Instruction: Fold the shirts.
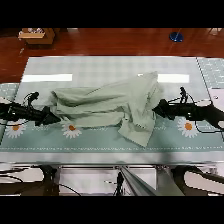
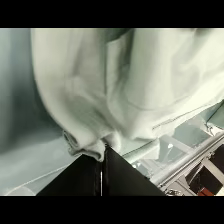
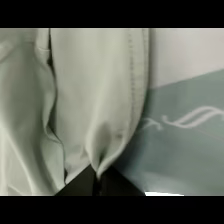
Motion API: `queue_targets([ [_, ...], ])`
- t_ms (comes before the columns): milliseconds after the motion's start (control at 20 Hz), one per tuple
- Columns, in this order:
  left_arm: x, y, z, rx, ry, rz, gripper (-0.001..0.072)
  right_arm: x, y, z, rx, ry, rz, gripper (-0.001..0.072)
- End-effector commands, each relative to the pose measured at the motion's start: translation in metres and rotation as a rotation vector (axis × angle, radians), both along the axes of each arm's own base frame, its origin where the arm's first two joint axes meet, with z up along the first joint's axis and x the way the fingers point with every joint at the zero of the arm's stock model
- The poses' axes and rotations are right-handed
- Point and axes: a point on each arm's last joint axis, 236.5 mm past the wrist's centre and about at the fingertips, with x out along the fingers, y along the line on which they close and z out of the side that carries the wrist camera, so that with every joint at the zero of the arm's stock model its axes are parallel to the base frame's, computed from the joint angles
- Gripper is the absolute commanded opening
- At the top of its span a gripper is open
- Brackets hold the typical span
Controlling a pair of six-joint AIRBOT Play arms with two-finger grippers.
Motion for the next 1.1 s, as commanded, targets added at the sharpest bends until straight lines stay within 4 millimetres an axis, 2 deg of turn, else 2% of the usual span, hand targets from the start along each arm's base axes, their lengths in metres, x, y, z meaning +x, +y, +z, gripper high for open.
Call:
queue_targets([
  [0, 0.013, -0.005, 0.017, -0.044, -0.059, -0.009, 0.0018, 0.006, 0.007, -0.007, 0.000, 0.012, -0.029, 0.0037],
  [100, 0.027, -0.013, 0.051, -0.116, -0.160, -0.057, 0.0017, 0.017, 0.003, 0.026, 0.023, -0.071, 0.009, 0.0037],
  [200, 0.055, -0.018, 0.107, -0.162, -0.350, -0.076, 0.0016, 0.032, -0.002, 0.089, 0.041, -0.223, 0.059, 0.0037],
  [300, 0.085, -0.023, 0.188, -0.180, -0.607, -0.064, 0.0016, 0.046, -0.011, 0.181, 0.013, -0.441, 0.079, 0.0036],
  [400, 0.096, -0.031, 0.283, -0.175, -0.870, -0.060, 0.0016, 0.050, -0.021, 0.296, -0.060, -0.735, 0.049, 0.0036],
  [450, 0.095, -0.035, 0.326, -0.148, -0.995, -0.059, 0.0016, 0.043, -0.026, 0.359, -0.112, -0.891, 0.012, 0.0036],
  [550, 0.085, -0.039, 0.416, -0.044, -1.248, -0.018, 0.0016, 0.016, -0.037, 0.465, -0.184, -1.141, -0.095, 0.0036],
  [600, 0.075, -0.041, 0.456, 0.015, -1.356, 0.009, 0.0016, -0.004, -0.041, 0.511, -0.211, -1.247, -0.149, 0.0036],
  [650, 0.059, -0.045, 0.498, 0.075, -1.478, 0.033, 0.0016, -0.024, -0.045, 0.548, -0.246, -1.330, -0.191, 0.0036],
  [700, 0.042, -0.049, 0.534, 0.133, -1.589, 0.055, 0.0016, -0.039, -0.047, 0.573, -0.282, -1.382, -0.216, 0.0036],
  [750, 0.024, -0.050, 0.563, 0.210, -1.685, 0.083, 0.0016, -0.050, -0.051, 0.586, -0.334, -1.397, -0.235, 0.0036],
  [800, 0.009, -0.047, 0.584, 0.329, -1.758, 0.110, 0.0017, -0.054, -0.057, 0.585, -0.386, -1.366, -0.243, 0.0036],
  [850, 0.000, -0.036, 0.591, 0.473, -1.790, 0.132, 0.0016, -0.052, -0.067, 0.569, -0.444, -1.282, -0.251, 0.0036],
  [950, -0.007, -0.013, 0.577, 0.640, -1.695, 0.189, 0.0017, -0.051, -0.082, 0.529, -0.494, -1.095, -0.260, 0.0036],
  [1050, -0.018, -0.001, 0.556, 0.722, -1.581, 0.205, 0.0016, -0.057, -0.075, 0.521, -0.483, -1.063, -0.231, 0.0035],
])
